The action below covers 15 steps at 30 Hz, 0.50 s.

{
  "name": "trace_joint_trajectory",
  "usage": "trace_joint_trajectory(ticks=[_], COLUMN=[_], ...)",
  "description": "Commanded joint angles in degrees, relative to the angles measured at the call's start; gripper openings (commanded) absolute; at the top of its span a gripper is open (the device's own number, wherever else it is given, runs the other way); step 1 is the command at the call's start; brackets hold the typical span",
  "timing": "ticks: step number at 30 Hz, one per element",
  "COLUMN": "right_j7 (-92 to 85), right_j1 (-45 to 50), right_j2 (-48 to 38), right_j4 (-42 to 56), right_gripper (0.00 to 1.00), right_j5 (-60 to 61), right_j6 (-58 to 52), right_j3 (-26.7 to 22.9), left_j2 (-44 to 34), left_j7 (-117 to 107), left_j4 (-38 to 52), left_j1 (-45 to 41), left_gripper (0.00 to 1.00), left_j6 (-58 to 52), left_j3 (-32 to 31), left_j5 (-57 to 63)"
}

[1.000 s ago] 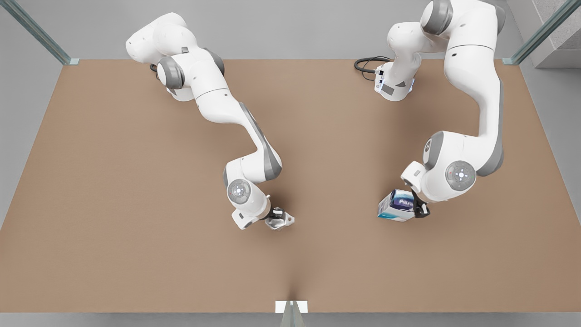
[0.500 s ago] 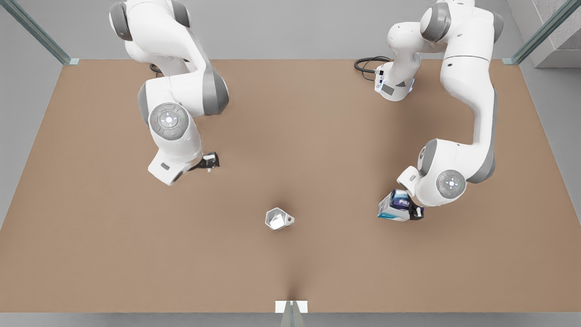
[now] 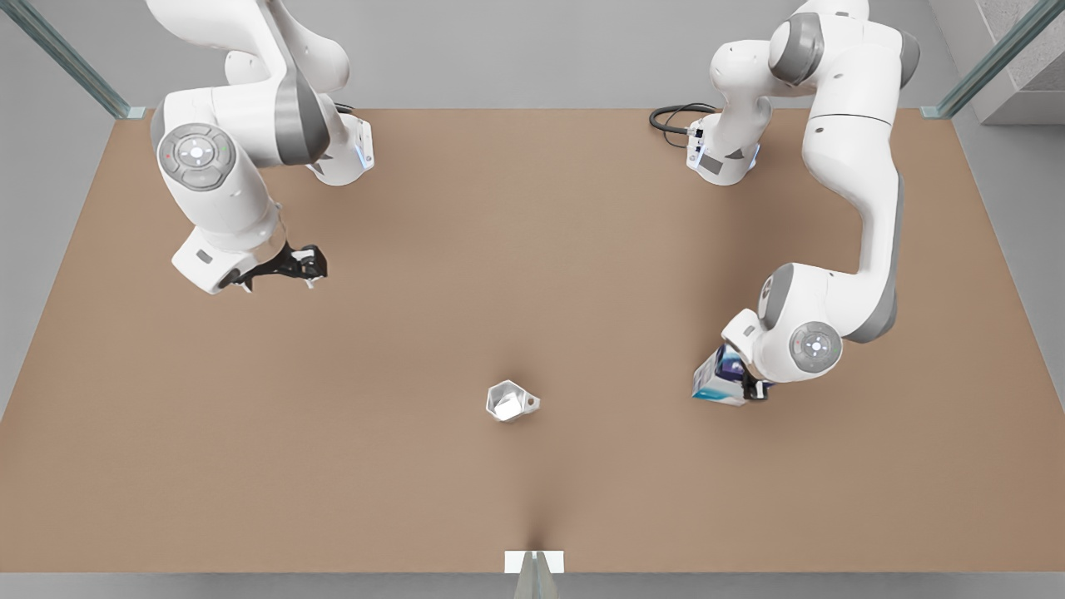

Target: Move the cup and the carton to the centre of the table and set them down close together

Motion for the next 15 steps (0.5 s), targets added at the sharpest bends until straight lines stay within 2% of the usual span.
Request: trace_joint_trajectory(ticks=[1,8,10,15], right_j7=[0.0,0.0,0.0,0.0], right_j1=[0.1,0.1,0.1,0.1], right_j2=[0.0,0.1,0.1,0.4], right_j4=[0.0,0.0,0.0,0.0], right_gripper=[1.0,1.0,1.0,1.0], right_j5=[0.0,0.0,0.0,0.0], right_j6=[0.0,0.1,0.2,0.2], right_j3=[0.0,0.0,0.0,0.0], left_j2=[0.0,-2.2,-3.7,-6.4], left_j7=[0.0,-2.5,-5.3,-29.5], left_j4=[0.0,-0.1,-0.2,0.0], left_j1=[0.0,-0.7,-1.1,-8.5], left_gripper=[0.65,0.64,0.69,0.69], left_j6=[0.0,-2.1,-3.0,-5.8], left_j3=[0.0,0.4,0.4,0.1], left_j5=[0.0,0.0,0.0,-0.8])
